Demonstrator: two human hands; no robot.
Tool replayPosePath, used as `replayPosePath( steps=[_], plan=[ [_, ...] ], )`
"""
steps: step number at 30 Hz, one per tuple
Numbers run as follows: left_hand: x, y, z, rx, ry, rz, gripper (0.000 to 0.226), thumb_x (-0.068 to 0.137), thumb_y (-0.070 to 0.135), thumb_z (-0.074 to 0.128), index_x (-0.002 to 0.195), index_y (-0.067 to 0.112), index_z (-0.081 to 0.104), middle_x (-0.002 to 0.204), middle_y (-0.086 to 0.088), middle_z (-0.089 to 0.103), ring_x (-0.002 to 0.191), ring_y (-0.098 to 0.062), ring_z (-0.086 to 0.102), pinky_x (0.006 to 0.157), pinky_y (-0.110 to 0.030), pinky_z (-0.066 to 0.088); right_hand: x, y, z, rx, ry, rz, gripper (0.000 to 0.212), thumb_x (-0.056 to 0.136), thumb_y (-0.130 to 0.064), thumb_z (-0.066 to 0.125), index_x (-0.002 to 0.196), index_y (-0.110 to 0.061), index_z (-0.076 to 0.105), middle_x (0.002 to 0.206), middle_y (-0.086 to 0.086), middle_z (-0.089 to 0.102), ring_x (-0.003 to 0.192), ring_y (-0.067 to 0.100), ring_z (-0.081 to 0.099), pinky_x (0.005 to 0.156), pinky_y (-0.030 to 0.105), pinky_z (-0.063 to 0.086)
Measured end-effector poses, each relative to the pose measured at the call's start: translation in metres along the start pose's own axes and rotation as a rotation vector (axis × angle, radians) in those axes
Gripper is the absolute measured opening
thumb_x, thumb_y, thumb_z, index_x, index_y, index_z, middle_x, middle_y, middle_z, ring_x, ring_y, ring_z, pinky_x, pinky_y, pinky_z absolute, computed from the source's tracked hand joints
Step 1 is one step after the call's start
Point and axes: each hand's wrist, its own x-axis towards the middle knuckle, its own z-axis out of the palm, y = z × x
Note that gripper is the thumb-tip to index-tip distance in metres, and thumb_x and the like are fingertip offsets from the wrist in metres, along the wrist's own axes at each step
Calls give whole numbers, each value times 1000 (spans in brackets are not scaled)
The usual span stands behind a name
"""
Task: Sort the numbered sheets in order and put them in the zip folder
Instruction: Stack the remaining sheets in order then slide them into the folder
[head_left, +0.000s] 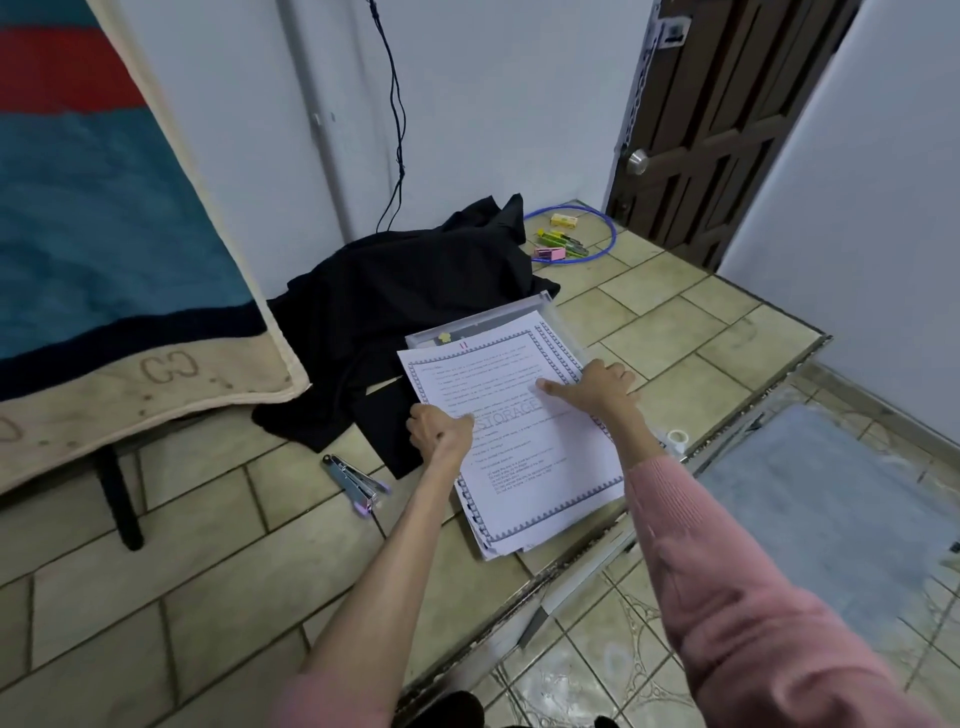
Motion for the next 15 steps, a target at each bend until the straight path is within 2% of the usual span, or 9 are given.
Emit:
replayPosePath(
  steps=[2, 4, 6, 8, 9, 10, 11, 13, 15],
  plan=[
    [0, 1, 0, 8, -18, -4, 72, 84, 18, 68, 138, -4, 26, 144, -18, 30, 132, -34, 33, 101, -43, 38, 1, -2, 1, 39, 1, 10, 101, 67, -68, 66, 138, -5, 32, 146, 18, 26, 135, 35, 23, 109, 52, 25],
    [-1, 2, 0, 7, -27, -7, 72, 84, 18, 68, 139, -3, 26, 144, -18, 29, 133, -34, 32, 102, -43, 38, 2, -3, 3, 49, -20, 18, 103, 66, -67, 68, 139, -6, 30, 144, 18, 31, 134, 35, 28, 109, 51, 28],
    [-1, 2, 0, -15, -17, -16, 72, 84, 16, 68, 138, -4, 25, 144, -19, 30, 133, -34, 32, 102, -43, 38, 5, -3, 3, 46, -48, 11, 92, 65, -65, 71, 129, -7, 40, 134, 16, 43, 126, 33, 38, 104, 48, 34],
    [1, 2, -3, -49, -10, -33, 71, 84, 14, 68, 137, -6, 25, 143, -20, 33, 131, -34, 36, 101, -42, 39, 7, -1, -1, 91, -73, -31, 61, 66, -57, 75, 97, -10, 50, 104, 11, 54, 99, 25, 50, 83, 35, 43],
    [2, 1, -4, -69, -8, -39, 69, 84, 12, 68, 135, -7, 26, 142, -21, 36, 129, -34, 40, 99, -41, 41, 6, -1, -4, 159, -99, -52, 52, 67, -50, 77, 82, -11, 47, 87, 7, 51, 80, 20, 49, 68, 29, 39],
    [3, 0, -6, -88, -6, -43, 65, 83, 10, 68, 134, -7, 30, 140, -21, 40, 126, -34, 44, 96, -39, 43, 4, -1, -8, 244, -138, -70, 47, 68, -43, 79, 78, -12, 46, 78, 4, 48, 69, 17, 45, 61, 27, 34],
    [5, -2, -8, -104, -1, -46, 61, 83, 9, 68, 131, -7, 36, 136, -20, 45, 122, -33, 49, 93, -36, 45, 2, -2, -11, 320, -191, -72, 42, 68, -38, 80, 82, -11, 51, 78, 3, 51, 69, 17, 48, 61, 27, 37],
    [4, -7, -13, -122, 23, -24, 47, 81, 5, 68, 123, -2, 49, 128, -15, 56, 114, -29, 56, 85, -29, 46, -6, -2, -15, 419, -288, -49, 48, 68, -30, 82, 103, -8, 57, 97, 5, 62, 88, 24, 62, 78, 36, 52],
    [0, -9, -20, -158, 47, 19, 43, 81, 0, 65, 121, 6, 51, 121, -10, 60, 106, -26, 59, 82, -27, 47, -20, -4, -19, 515, -352, -52, 49, 68, -25, 82, 107, -7, 58, 105, 5, 66, 94, 29, 67, 85, 44, 55]
  ],
)
